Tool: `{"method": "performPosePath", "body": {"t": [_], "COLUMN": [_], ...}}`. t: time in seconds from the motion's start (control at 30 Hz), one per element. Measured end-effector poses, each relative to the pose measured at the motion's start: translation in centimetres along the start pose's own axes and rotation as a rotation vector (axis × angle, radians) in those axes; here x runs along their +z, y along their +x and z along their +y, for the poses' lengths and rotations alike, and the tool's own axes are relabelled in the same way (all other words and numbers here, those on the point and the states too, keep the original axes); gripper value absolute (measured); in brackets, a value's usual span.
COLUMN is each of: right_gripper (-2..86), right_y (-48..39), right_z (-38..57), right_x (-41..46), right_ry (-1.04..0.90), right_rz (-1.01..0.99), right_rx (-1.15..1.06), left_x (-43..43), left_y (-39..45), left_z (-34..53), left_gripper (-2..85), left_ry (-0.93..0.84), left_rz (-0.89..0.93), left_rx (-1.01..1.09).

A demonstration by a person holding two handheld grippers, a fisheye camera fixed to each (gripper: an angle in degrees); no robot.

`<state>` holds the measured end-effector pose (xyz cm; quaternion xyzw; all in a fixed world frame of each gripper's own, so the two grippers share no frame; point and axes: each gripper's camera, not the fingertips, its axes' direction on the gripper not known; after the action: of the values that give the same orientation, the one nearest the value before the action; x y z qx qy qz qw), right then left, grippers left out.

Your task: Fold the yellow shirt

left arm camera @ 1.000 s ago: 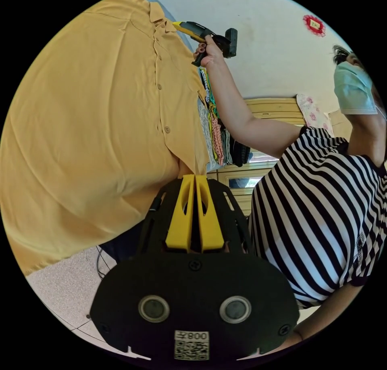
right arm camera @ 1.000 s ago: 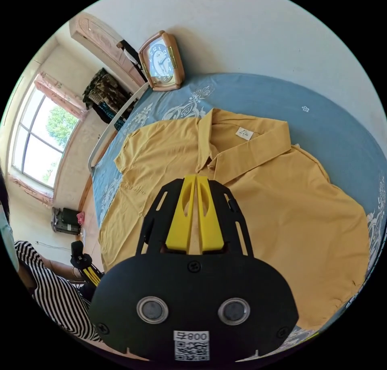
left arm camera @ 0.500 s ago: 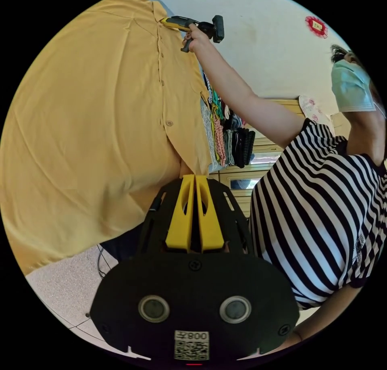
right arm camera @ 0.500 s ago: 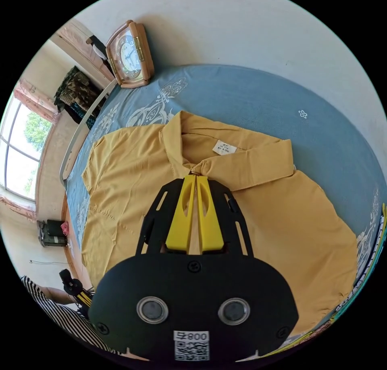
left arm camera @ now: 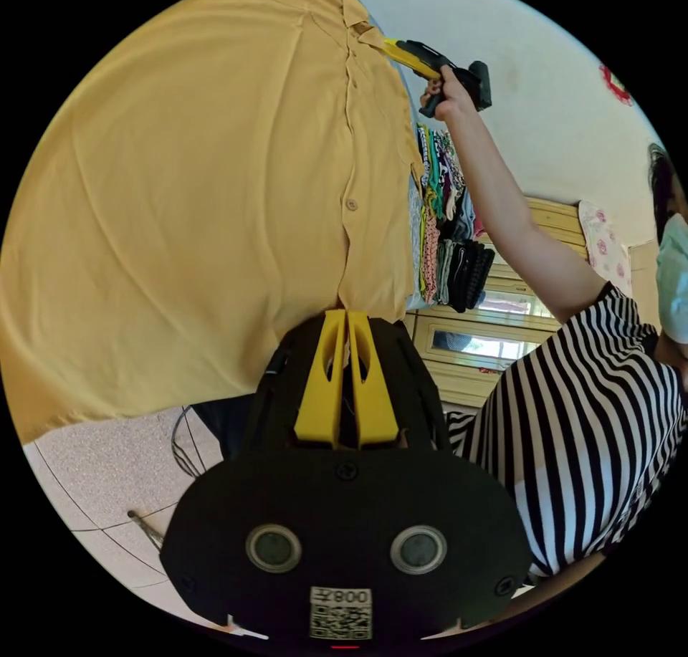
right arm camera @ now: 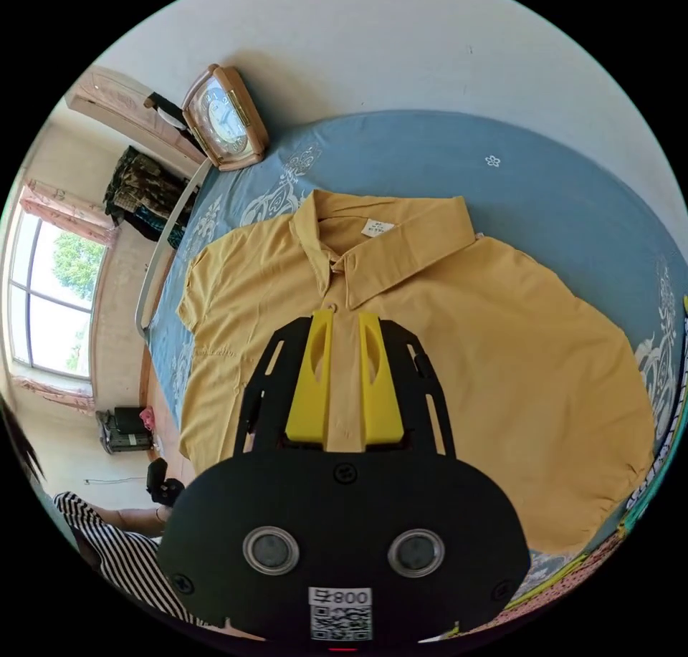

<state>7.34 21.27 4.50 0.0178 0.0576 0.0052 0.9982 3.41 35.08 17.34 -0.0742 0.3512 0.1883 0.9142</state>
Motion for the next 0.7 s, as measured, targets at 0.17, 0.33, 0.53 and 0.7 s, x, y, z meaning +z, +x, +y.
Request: {"method": "performPosePath", "body": {"t": [0.17,0.33,0.53,0.7], "right_gripper": [6.6,5.5,3.1,2.7], "right_y": [-1.5,-4.3,-5.9,-8.1], "right_z": [12.1,28.0,33.4,33.3], "right_x": [-5.2,-7.2,-10.8,-11.9], "right_ry": [-0.032,-0.238,-0.128,-0.130], "right_rz": [-0.064,0.024,-0.158,-0.186], "right_rx": [-0.022,0.005,0.071,-0.009], "left_x": [0.2,-0.5,-2.8,-2.9], "left_y": [0.4,2.1,7.0,6.5], "left_z": [0.3,0.9,0.9,2.0], "left_gripper": [0.2,0.2,0.3,0.1], "left_ry": [-0.013,0.047,0.128,0.126], "left_rz": [0.008,0.082,0.055,-0.042], "left_rx": [0.000,0.060,0.243,0.208]}}
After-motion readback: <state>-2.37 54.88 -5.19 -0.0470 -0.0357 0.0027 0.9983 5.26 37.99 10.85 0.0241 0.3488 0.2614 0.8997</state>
